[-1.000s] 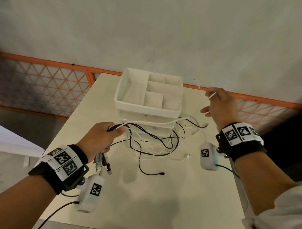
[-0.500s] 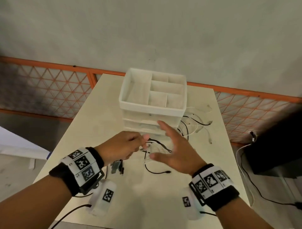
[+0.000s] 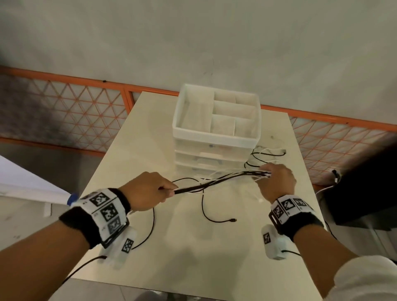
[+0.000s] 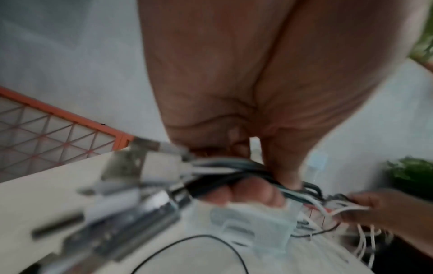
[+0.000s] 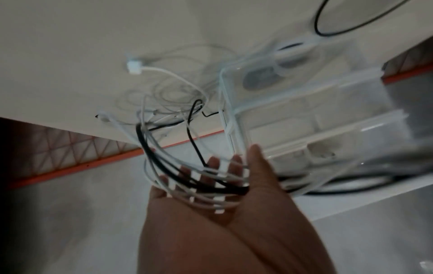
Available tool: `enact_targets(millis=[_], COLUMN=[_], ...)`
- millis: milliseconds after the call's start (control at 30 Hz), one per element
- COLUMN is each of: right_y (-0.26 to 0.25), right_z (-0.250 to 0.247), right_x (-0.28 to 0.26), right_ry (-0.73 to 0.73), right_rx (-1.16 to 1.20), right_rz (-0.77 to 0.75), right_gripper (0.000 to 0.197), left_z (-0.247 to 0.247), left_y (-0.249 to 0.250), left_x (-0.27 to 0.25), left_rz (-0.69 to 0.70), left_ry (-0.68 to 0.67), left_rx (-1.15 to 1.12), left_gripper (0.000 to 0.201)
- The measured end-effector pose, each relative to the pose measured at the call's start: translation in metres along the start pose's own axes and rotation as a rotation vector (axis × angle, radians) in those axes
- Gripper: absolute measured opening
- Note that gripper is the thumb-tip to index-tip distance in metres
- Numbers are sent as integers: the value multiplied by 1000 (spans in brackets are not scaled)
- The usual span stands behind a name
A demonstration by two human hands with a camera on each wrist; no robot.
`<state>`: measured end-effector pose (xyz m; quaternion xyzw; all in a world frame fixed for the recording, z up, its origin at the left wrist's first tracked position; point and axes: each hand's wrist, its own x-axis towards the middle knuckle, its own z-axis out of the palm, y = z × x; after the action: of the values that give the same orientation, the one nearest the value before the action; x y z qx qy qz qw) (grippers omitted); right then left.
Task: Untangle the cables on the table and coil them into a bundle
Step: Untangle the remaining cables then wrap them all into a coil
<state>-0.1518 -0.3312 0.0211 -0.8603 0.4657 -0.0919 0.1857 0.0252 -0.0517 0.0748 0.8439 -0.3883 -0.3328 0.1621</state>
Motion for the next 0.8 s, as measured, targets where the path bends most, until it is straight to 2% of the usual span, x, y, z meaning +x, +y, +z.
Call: enact_targets(millis=[33,100,167,267,300,333,400,467,533,600,700,767,800], right_y=[-1,-10,-29,-78,-93,-104,-113,-111,-107,-102,-104,-108,-108], right_z=[3,8,8,13,18,23,27,20,6,-5,-12,-10,-9], right_x=[-1,-12,-30,-62,-72,-79,-80,-72,-66,-63,-69,-72,-72], right_ry=[-59,-259,-365,-464,-495,-499,-403,-303,-303,-358,-488,-513,-501], right_rx=[-39,-181,-203,51,119,188,328,446,561,564,399,397,431], right_rz=[38,7,-157,-464,-527,-555,-529,-461,-372,-350,-416,-443,-455], right_gripper=[33,46,64,84,82,71,32,9,6,7,7,8,7], left_z=[4,10,14,15,14,13,9,6,5,8,14,11,7], left_y=[-6,-13,-14,4,12,18,22,16,8,6,13,18,19], left_x=[5,10,15,12,10,9,7,5,4,2,4,6,6], left_rz=[-12,-30,-13,118,169,214,250,241,227,210,236,274,276], left_ry=[66,155,154,82,57,44,47,61,67,54,44,45,36], left_rx=[34,46,1,-109,-174,-247,-357,-360,-270,-257,-273,-158,-156], left_gripper=[27,28,27,23,19,15,9,17,12,12,12,9,15])
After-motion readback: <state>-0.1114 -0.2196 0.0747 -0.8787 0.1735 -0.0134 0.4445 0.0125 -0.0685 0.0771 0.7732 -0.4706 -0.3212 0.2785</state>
